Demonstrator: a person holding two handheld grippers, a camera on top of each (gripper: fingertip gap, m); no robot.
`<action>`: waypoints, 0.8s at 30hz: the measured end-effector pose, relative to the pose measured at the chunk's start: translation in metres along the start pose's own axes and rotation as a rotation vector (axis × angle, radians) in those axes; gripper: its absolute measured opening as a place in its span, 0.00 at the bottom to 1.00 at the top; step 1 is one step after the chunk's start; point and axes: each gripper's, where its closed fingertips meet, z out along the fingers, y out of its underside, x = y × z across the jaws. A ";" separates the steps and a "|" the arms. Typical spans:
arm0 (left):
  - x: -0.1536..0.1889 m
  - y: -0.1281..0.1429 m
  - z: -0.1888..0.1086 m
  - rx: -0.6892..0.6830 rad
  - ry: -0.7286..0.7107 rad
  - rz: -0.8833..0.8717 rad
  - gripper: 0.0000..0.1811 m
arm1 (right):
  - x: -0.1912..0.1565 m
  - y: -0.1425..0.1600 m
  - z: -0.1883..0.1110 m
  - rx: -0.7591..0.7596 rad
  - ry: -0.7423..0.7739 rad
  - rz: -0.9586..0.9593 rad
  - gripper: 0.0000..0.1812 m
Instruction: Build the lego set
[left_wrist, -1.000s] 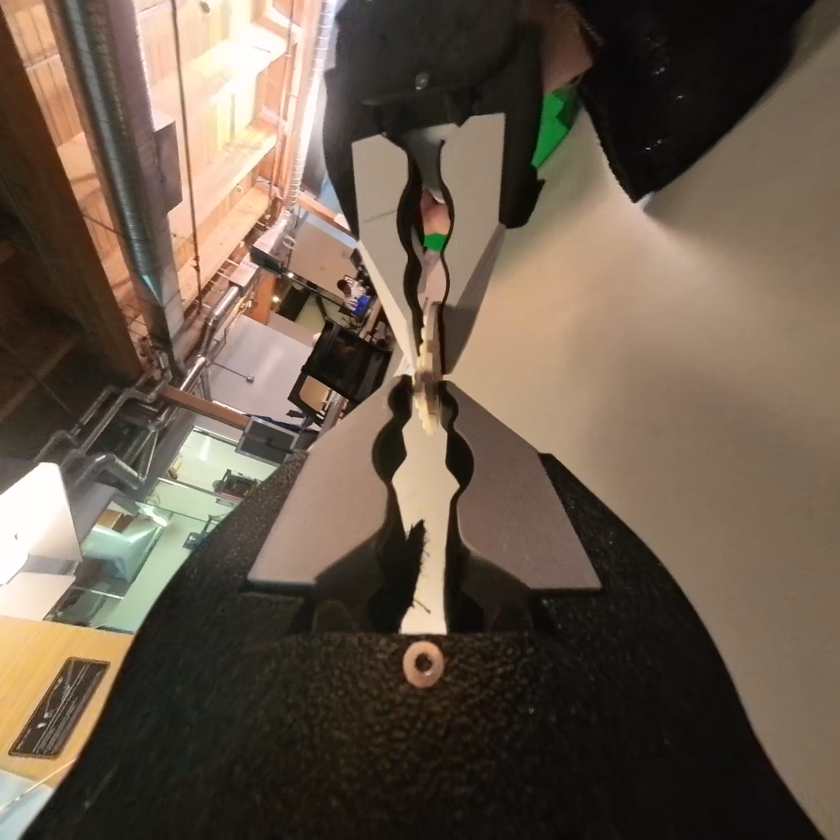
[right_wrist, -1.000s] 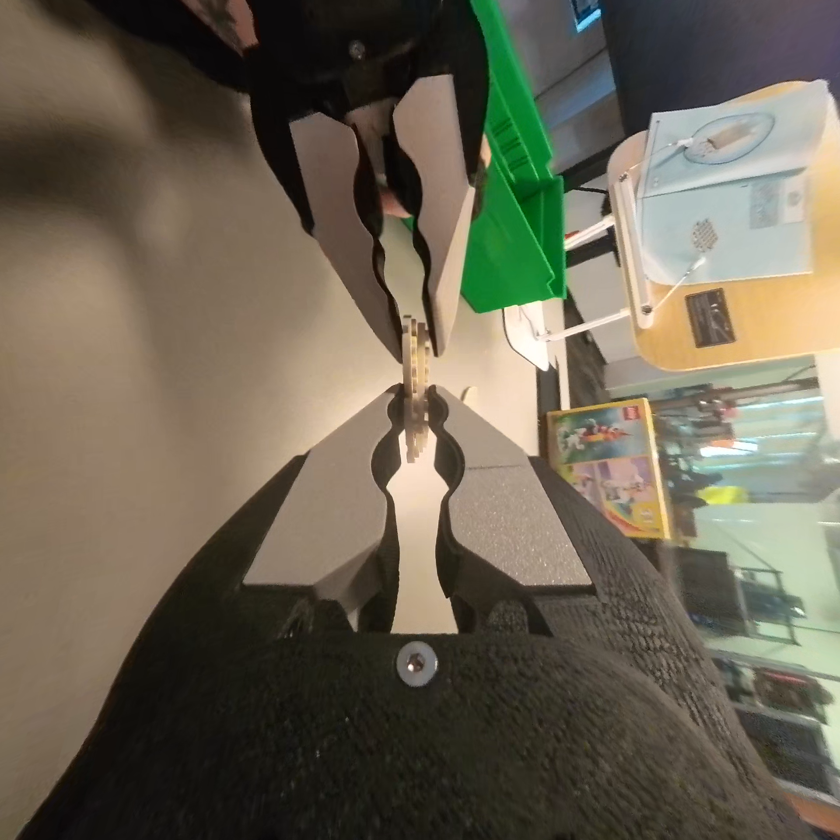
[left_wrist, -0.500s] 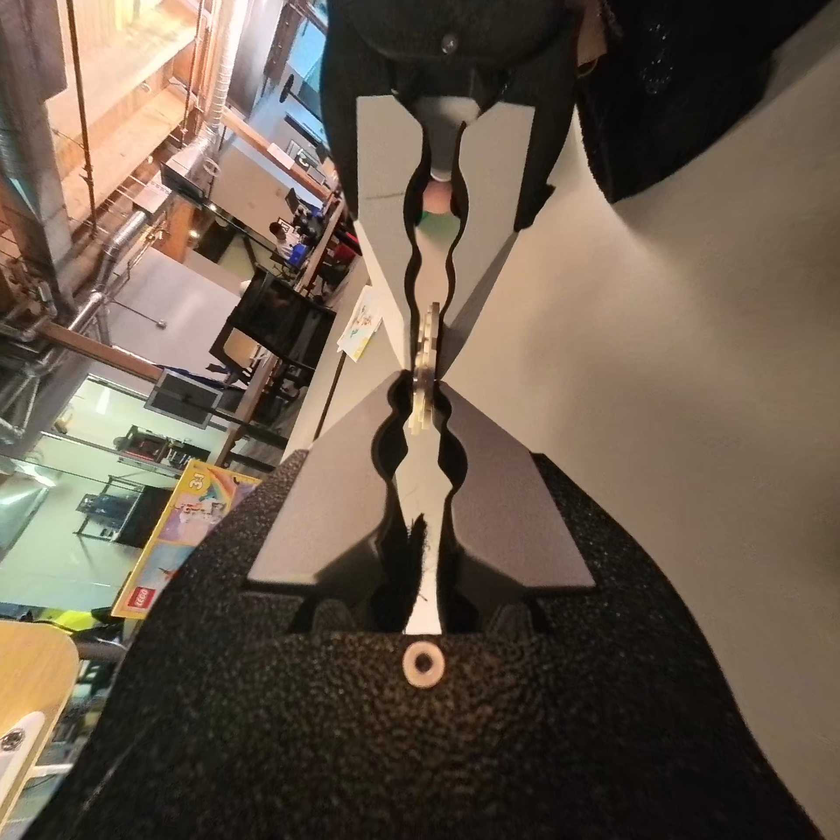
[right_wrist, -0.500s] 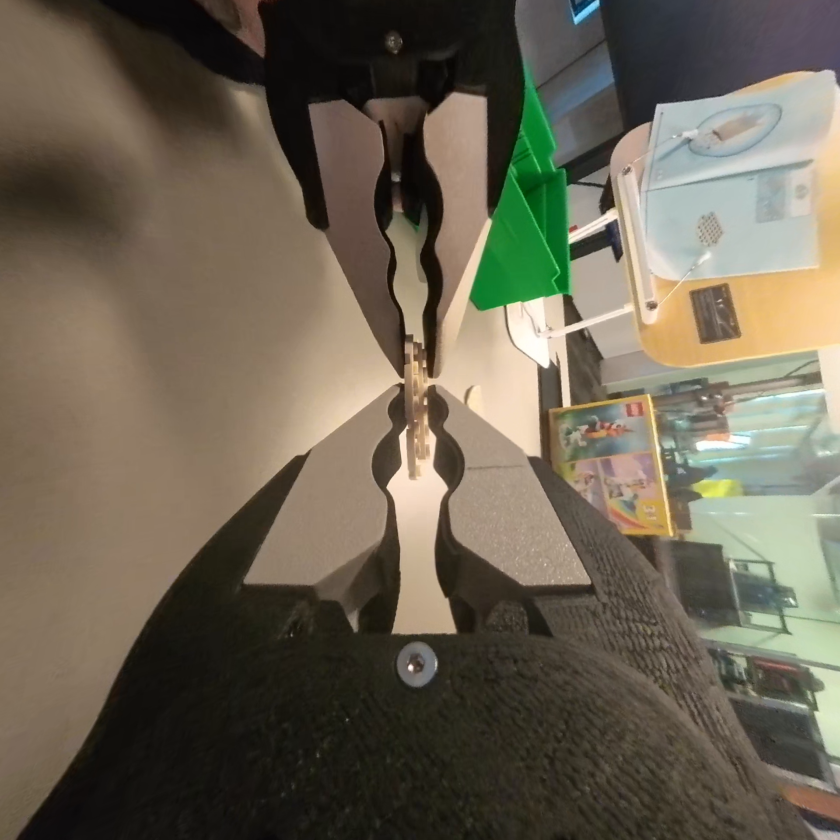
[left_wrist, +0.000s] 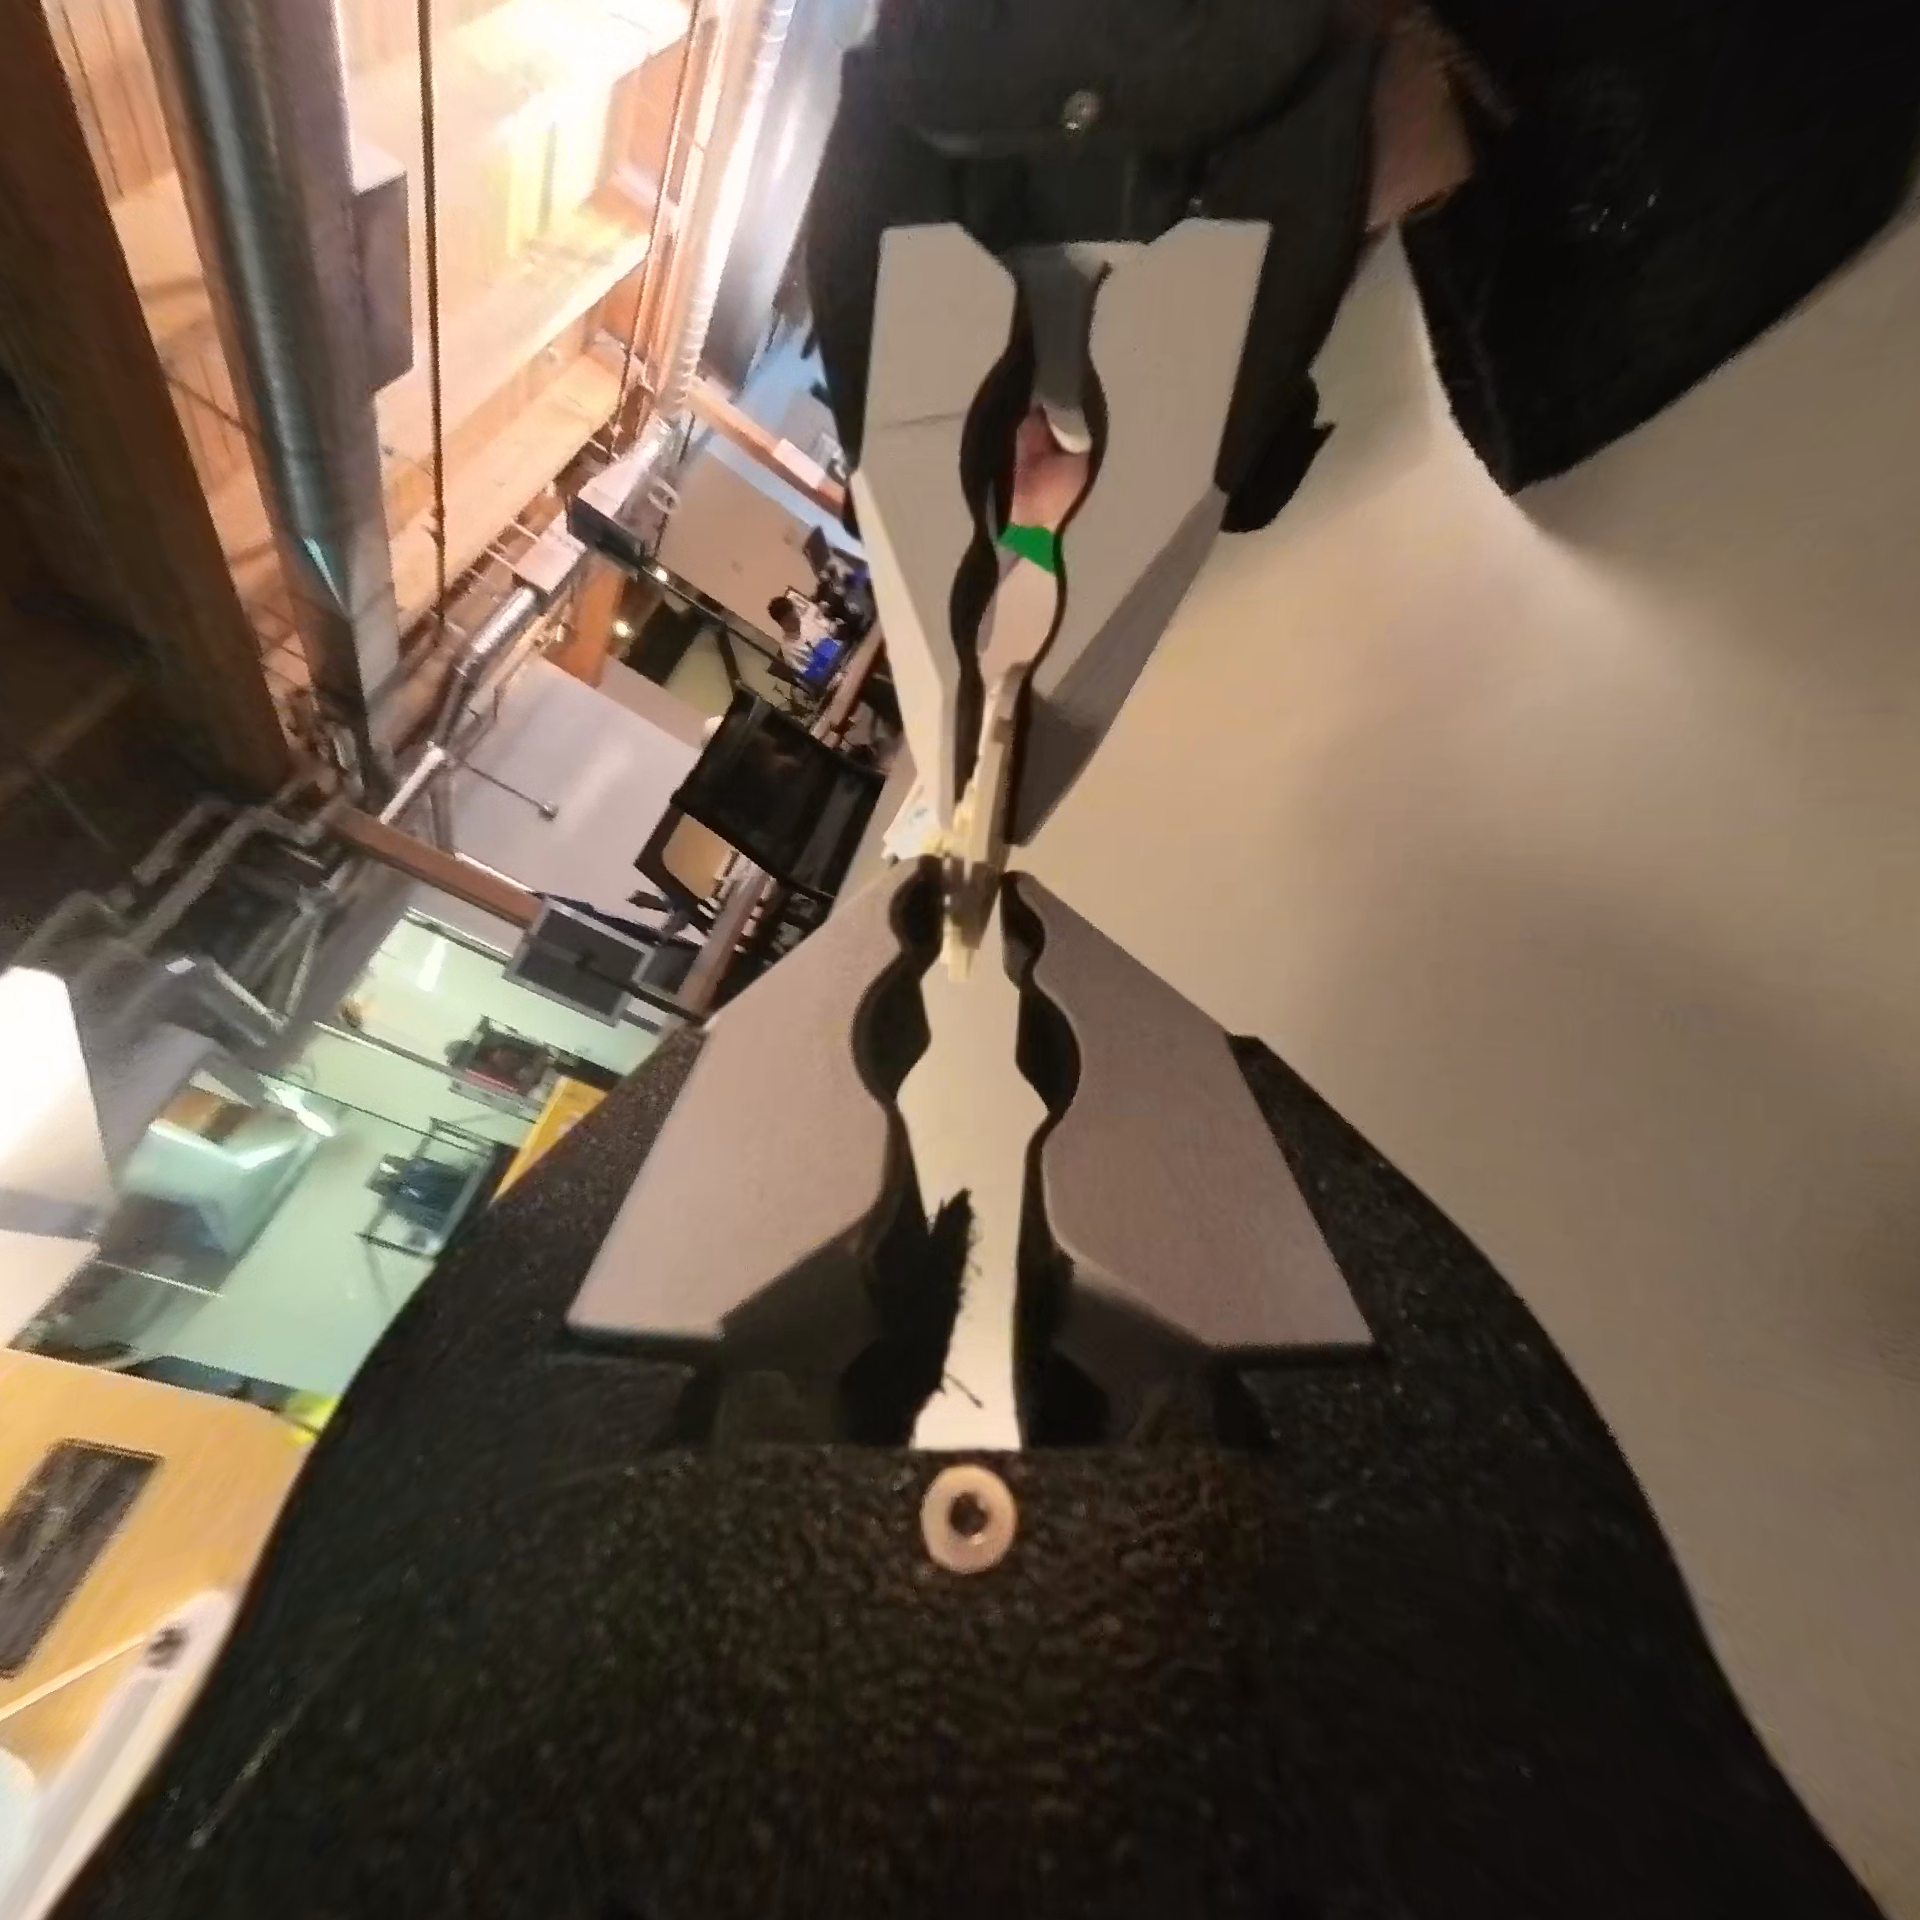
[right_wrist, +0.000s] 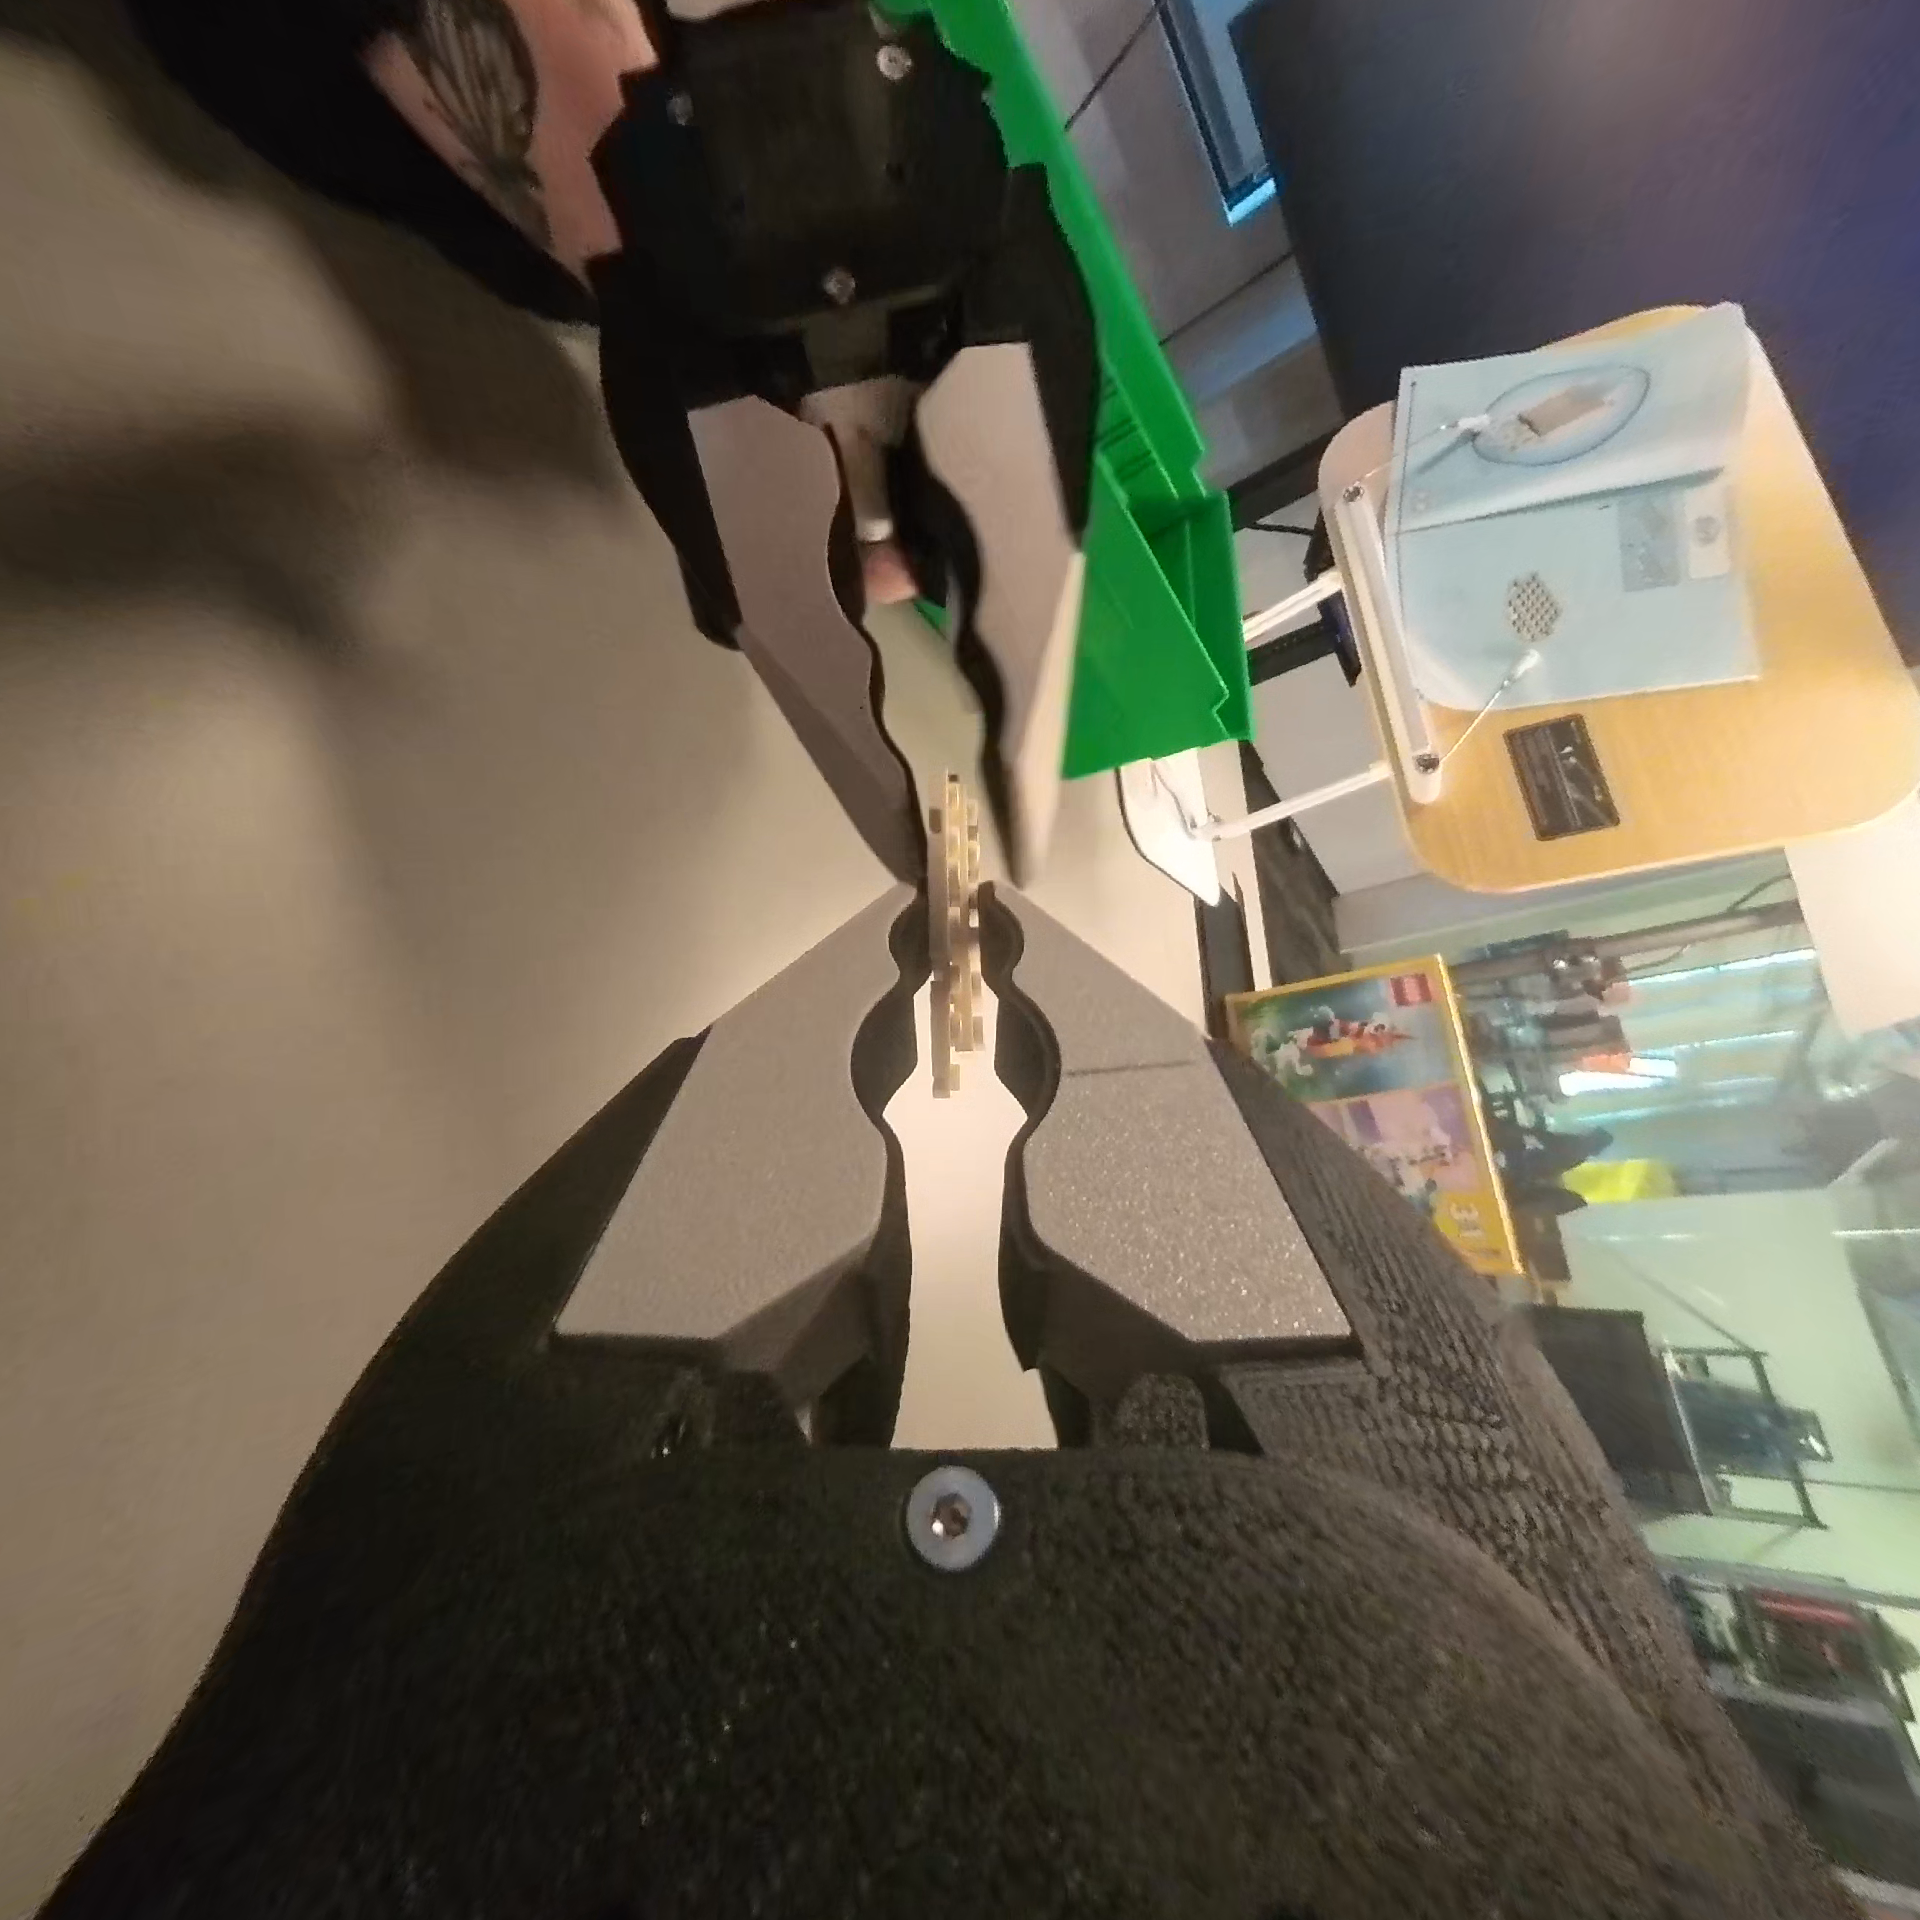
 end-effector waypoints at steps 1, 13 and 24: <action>-0.001 0.000 0.000 0.001 -0.015 0.032 0.04 | 0.001 -0.001 0.000 0.009 0.011 -0.002 0.04; -0.013 0.005 -0.002 -0.107 -0.139 0.372 0.03 | 0.015 0.011 -0.006 -0.090 0.178 -0.309 0.04; -0.038 -0.030 -0.020 0.180 -0.164 -0.127 0.12 | 0.029 -0.007 -0.021 0.164 0.207 0.002 0.04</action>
